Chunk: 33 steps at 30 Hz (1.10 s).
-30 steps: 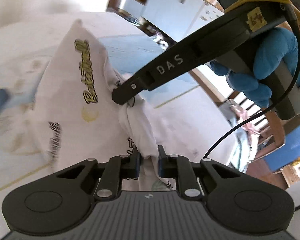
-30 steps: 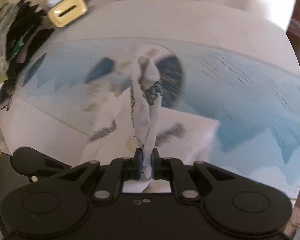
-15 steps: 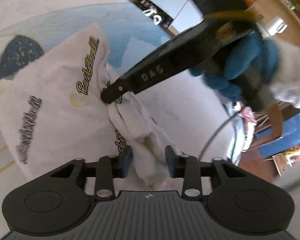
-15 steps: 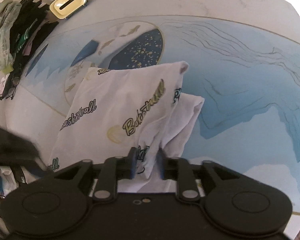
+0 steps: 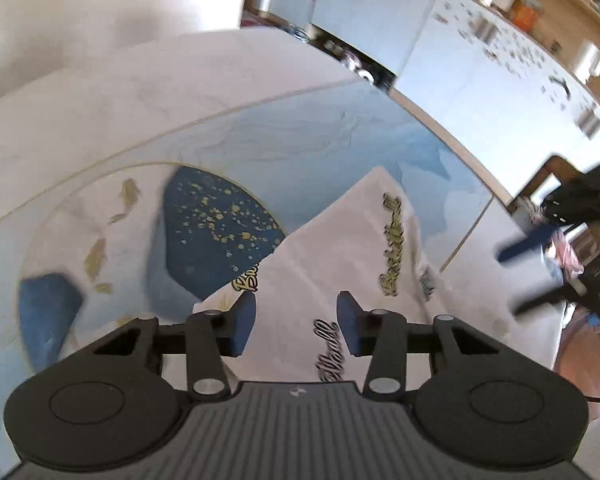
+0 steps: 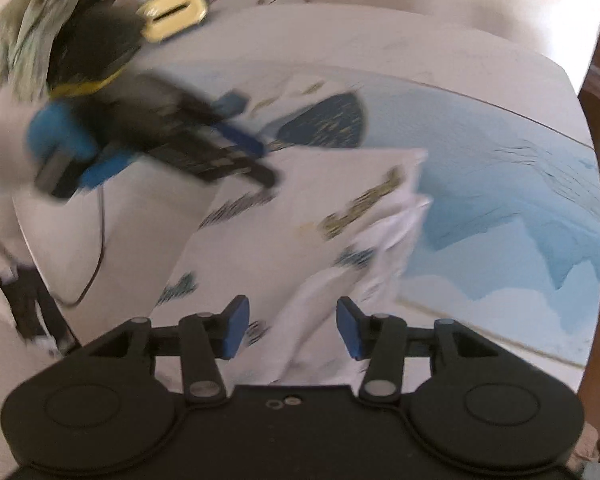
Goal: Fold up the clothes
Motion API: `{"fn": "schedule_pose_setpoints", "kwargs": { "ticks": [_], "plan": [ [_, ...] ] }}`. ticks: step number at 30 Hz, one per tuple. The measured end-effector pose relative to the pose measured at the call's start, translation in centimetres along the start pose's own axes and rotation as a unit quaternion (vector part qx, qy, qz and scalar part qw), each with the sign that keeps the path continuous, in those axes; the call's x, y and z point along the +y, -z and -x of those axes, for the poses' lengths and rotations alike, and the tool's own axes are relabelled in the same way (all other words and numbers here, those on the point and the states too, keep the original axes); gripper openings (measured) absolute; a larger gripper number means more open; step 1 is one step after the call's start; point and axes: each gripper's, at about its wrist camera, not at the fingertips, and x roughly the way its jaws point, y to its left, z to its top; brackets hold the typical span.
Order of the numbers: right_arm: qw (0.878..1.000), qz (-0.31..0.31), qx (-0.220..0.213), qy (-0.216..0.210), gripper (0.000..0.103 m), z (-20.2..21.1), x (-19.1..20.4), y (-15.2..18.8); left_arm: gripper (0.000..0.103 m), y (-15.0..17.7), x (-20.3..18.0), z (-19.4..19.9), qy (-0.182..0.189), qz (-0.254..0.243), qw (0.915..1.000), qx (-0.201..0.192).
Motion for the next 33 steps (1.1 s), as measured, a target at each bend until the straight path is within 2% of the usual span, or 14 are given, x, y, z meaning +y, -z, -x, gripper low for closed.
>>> {"fn": "schedule_pose_setpoints", "kwargs": {
  "ticks": [4,7,9,12,17,20,23,26,30,32,33],
  "plan": [
    [0.999,0.012,0.01,0.037,0.103,-1.8,3.6,1.1,0.042,0.7,-0.6,-2.8,0.011,-0.043,0.9987,0.026],
    [0.997,0.017,0.024,0.068,0.103,-3.1,4.8,1.6,0.042,1.1,-0.9,-3.3,0.017,-0.064,0.9975,0.025],
    [0.996,0.0,0.038,0.081,0.103,-4.3,4.7,2.0,0.042,1.1,-0.9,-3.3,0.021,-0.074,0.9967,0.025],
    [0.991,-0.019,0.048,0.126,0.103,-5.3,4.0,2.5,0.042,1.2,-0.7,-3.2,0.03,-0.079,0.9961,0.024],
    [0.98,-0.078,0.027,0.179,0.103,-3.8,1.8,3.3,0.042,1.4,-0.5,-3.4,0.036,-0.085,0.9954,0.023],
    [0.971,-0.162,0.013,0.176,0.103,-2.4,-1.0,4.8,0.042,1.4,-0.3,-3.4,0.039,-0.086,0.9952,0.023],
    [0.964,-0.206,0.021,0.165,0.103,-2.3,-2.5,6.3,0.042,1.4,-0.4,-3.5,0.04,-0.09,0.9949,0.022],
    [0.964,-0.198,0.041,0.175,0.103,-1.8,-2.6,6.8,0.042,1.5,-0.4,-3.6,0.04,-0.095,0.9945,0.02],
    [0.964,-0.171,0.024,0.204,0.103,0.1,-2.6,5.7,0.043,1.3,-0.6,-3.1,0.032,-0.096,0.9946,0.02],
    [0.967,-0.167,0.005,0.192,0.103,0.8,-2.8,4.9,0.044,1.5,-0.6,-2.1,0.021,-0.095,0.9952,0.014],
    [0.97,-0.168,-0.004,0.177,0.103,0.9,-3.1,4.5,0.05,1.7,-0.5,-1.4,0.018,-0.087,0.996,0.012]
  ]
}}
